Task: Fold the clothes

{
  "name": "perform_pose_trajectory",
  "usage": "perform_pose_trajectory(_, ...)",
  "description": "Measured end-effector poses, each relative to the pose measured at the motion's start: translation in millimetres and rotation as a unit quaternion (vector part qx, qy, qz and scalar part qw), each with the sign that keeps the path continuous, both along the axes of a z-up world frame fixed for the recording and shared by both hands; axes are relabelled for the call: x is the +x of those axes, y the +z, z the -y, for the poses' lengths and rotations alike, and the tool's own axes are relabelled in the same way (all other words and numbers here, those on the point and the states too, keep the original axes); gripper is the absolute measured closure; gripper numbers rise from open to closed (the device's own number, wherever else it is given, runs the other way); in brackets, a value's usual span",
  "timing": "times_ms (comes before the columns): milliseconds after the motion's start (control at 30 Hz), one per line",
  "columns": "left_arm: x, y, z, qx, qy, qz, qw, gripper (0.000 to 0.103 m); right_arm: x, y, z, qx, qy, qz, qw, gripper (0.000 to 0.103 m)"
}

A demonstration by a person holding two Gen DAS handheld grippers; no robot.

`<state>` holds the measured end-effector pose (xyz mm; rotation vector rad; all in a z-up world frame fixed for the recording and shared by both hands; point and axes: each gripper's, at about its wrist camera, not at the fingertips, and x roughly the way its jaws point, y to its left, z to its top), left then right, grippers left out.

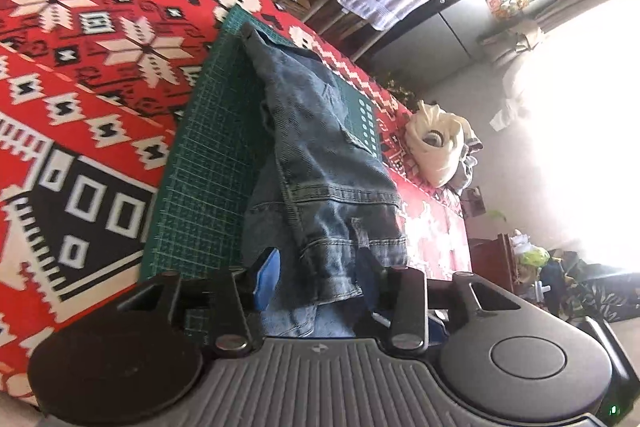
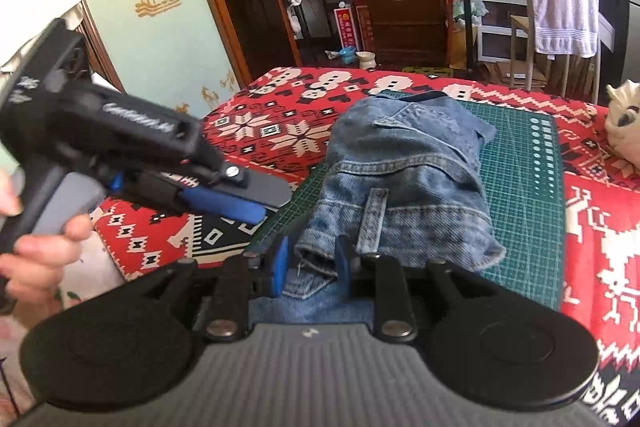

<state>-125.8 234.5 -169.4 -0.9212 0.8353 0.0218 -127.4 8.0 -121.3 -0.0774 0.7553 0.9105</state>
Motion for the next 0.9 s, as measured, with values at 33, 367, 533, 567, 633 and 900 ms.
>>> perform_pose_trajectory(33, 4.1, -2.1, 0.8, -0.005, -0.003, -0.002, 1.0000, 0.060, -1.6, 1.3, 5.1, 0.002, -0.005, 0.000, 1.000, 0.074)
perform_pose_trajectory(367, 38.2, -23.9, 15.7, -0.014, -0.029, -0.045, 0.9984, 0.060, -8.9, -0.4, 65.4, 0.002, -0.079, -0.017, 0.997, 0.068)
perform_pose_trajectory(533, 44.9, -19.7, 23.3, 0.020, -0.024, -0.047, 0.9984, 0.083, -5.3, -16.2, 82.9, -0.016, -0.114, -0.054, 0.992, 0.063)
perform_pose_trajectory(567, 44.7, -18.1, 23.5, 0.022, -0.022, -0.044, 0.9985, 0.087, -4.9, -20.1, 85.2, -0.022, -0.122, -0.064, 0.990, 0.062)
perform_pose_trajectory(633, 43.9, -13.9, 23.5, 0.024, -0.020, -0.036, 0.9988, 0.089, -1.3, -27.9, 90.9, -0.006, -0.141, -0.094, 0.985, 0.048)
perform_pose_trajectory(900, 40.3, 14.6, 20.6, 0.036, -0.014, 0.011, 0.9992, 0.091, 20.0, -64.8, 93.3, 0.051, -0.203, -0.194, 0.958, 0.042)
